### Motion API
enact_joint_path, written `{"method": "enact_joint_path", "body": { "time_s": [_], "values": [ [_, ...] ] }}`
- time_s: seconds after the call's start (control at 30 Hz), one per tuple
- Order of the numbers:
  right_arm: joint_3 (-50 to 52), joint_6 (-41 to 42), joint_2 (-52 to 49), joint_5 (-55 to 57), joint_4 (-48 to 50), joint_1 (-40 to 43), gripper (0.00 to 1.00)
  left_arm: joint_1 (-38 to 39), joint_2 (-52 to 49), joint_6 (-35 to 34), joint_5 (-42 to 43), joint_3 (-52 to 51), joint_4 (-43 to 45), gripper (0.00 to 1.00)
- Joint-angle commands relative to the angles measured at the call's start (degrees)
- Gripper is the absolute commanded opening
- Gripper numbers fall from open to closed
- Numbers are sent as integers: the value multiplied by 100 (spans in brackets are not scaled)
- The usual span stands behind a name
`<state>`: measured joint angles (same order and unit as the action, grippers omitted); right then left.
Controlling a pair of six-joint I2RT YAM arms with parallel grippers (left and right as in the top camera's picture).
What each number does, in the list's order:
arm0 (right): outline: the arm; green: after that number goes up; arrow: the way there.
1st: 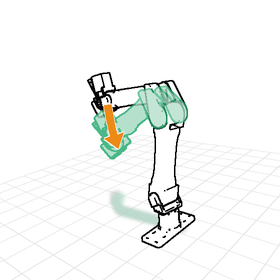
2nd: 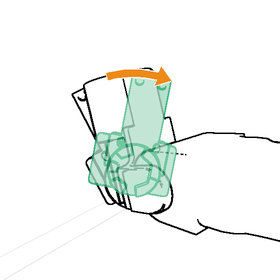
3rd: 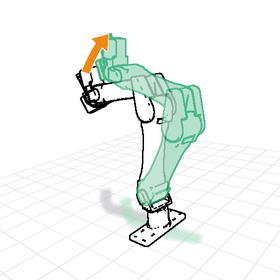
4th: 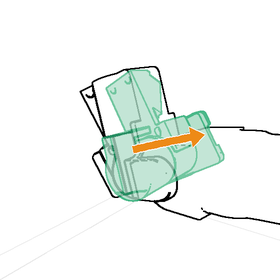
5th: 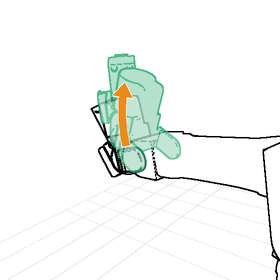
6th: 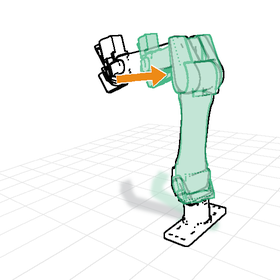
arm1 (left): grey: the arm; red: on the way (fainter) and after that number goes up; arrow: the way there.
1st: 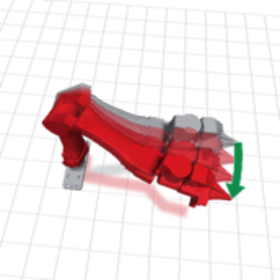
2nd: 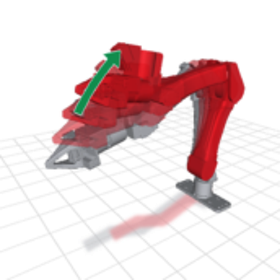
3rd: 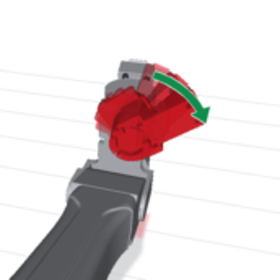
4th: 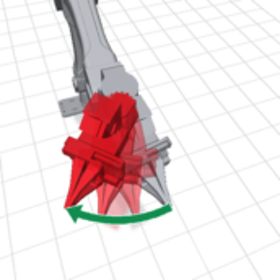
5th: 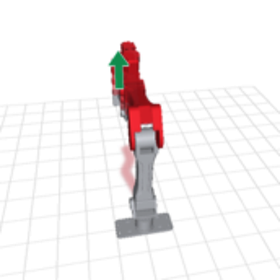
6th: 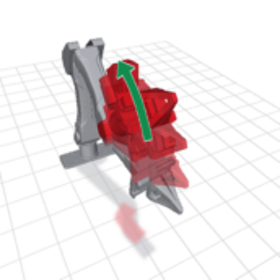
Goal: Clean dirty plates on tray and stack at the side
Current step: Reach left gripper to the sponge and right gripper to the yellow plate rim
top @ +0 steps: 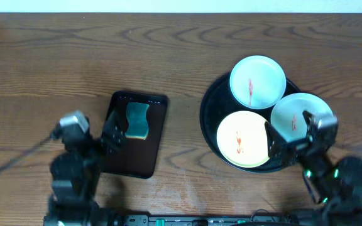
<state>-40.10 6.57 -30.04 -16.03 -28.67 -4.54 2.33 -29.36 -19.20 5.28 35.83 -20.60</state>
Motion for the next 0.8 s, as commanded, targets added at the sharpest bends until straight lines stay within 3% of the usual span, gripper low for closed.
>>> {"method": "enact_joint_path", "body": {
  "time_s": [0.0,0.1,0.23,0.4,0.53,0.67,0.77],
  "values": [
    [-1167,22,-1178,-101,-793,9,99,-26,-1036,140,645,1099,-647,85],
    [-2114,17,-2218,-94,-1534,9,99,-26,-2002,144,758,2120,-1683,85],
    [-2632,166,-3158,-619,-1655,9,99,-28,-2907,313,761,2861,-2487,85],
    [-2664,61,-3731,-1578,-1556,9,99,-26,-3423,264,942,2909,-2695,85],
    [-2662,-63,-3982,-1296,-1958,9,99,26,-3648,385,1062,2830,-2994,82],
    [-2656,-61,-4142,-765,-2616,7,82,472,-4135,708,686,2603,-2994,76],
    [-2653,-61,-4218,-671,-2953,4,78,793,-4673,686,-247,2476,-2811,76]
  ]
}}
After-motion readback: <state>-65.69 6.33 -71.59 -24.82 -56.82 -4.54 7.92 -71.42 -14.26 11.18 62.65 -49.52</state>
